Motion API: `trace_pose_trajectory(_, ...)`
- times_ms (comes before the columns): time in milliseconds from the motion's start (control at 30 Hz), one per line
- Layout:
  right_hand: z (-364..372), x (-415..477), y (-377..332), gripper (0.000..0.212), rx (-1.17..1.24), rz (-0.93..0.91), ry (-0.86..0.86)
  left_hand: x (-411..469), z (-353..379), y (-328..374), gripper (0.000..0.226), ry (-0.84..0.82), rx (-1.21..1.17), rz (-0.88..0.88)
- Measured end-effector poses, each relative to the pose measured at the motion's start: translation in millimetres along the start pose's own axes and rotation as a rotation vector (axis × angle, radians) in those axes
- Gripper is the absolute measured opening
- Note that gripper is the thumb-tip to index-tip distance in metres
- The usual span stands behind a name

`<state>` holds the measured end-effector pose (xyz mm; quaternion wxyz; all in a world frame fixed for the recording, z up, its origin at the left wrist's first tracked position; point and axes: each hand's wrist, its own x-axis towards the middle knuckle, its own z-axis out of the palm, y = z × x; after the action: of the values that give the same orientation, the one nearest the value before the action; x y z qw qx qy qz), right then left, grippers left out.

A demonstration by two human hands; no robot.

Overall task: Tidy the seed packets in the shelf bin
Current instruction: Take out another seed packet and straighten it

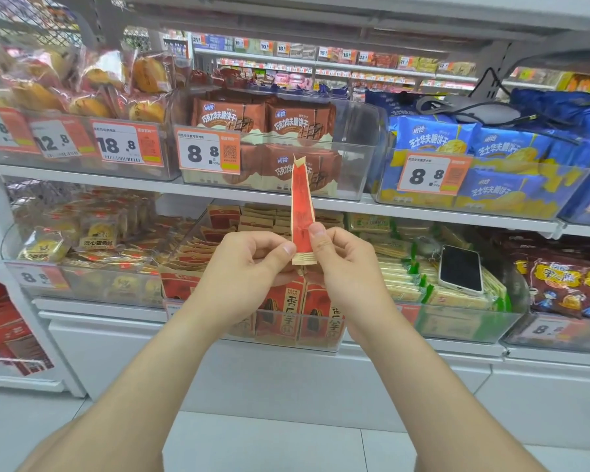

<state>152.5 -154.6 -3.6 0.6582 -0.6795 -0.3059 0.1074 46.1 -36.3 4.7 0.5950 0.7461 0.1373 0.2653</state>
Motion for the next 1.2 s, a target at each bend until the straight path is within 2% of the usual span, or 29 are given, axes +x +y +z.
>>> trace_pose_trajectory(33, -1.3, 0.1, -1.2, 0.046, 0.011, 0.010, -0.003, -0.1, 0.3, 0.9, 0.015, 0.010, -0.037, -0.005)
trace_pose_trajectory(100, -5.9, 0.1, -4.2, 0.044, 0.001, 0.030, -0.019, -0.4, 1.7, 2.2, 0.028, 0.011, -0.112, -0.024)
trace_pose_trajectory(167, -11.1, 0.4, -4.8, 0.032, -0.032, 0.048, -0.067, -1.5, 2.8, 3.4, 0.041, -0.026, -0.150, -0.024)
trace_pose_trajectory(233, -15.0, -0.9, -3.9, 0.010, -0.005, 0.099, -0.111, -2.6, 4.0, 4.9, 0.040, -0.057, -0.177, -0.031)
trace_pose_trajectory(267, -15.8, -2.3, -3.2, 0.011, 0.057, 0.146, -0.110, -3.0, 5.5, 5.0, 0.037, -0.065, -0.201, -0.047)
trace_pose_trajectory(333, -15.8, -6.3, -2.3, 0.023, 0.154, 0.200, -0.086, -3.5, 8.4, 2.7, 0.028, -0.081, -0.262, -0.091)
trace_pose_trajectory(400, -13.9, -8.1, 0.5, 0.040, 0.011, 0.134, -0.024, -4.5, 12.6, -1.2, 0.026, -0.096, -0.268, -0.128)
trace_pose_trajectory(500, -9.4, -11.7, 1.3, 0.084, -0.260, -0.021, 0.045, -4.1, 18.2, -5.3, 0.027, -0.100, -0.232, -0.128)
trace_pose_trajectory(600, -9.8, -10.6, 0.5, 0.111, -0.273, -0.005, 0.029, -2.2, 15.6, -3.9, 0.030, -0.063, -0.270, -0.129)
trace_pose_trajectory(667, -13.0, -9.8, -5.3, 0.098, -0.113, 0.128, 0.014, -1.0, 10.7, -2.8, 0.031, -0.032, -0.320, -0.143)
trace_pose_trajectory(767, -20.0, -4.3, -3.6, 0.057, 0.130, 0.342, 0.032, -0.9, 3.9, -0.5, 0.030, -0.016, -0.381, -0.168)
trace_pose_trajectory(833, -22.7, -3.0, -1.4, 0.041, 0.288, 0.425, 0.014, -0.4, 0.6, 0.6, 0.030, -0.024, -0.412, -0.176)
trace_pose_trajectory(967, -23.4, -3.6, -6.7, 0.037, 0.503, 0.510, -0.024, 1.6, -3.9, 1.0, 0.031, -0.014, -0.472, -0.199)
trace_pose_trajectory(1200, -21.7, -3.6, -10.0, 0.031, 0.564, 0.573, -0.030, 0.0, -4.8, 5.2, 0.029, 0.020, -0.491, -0.257)
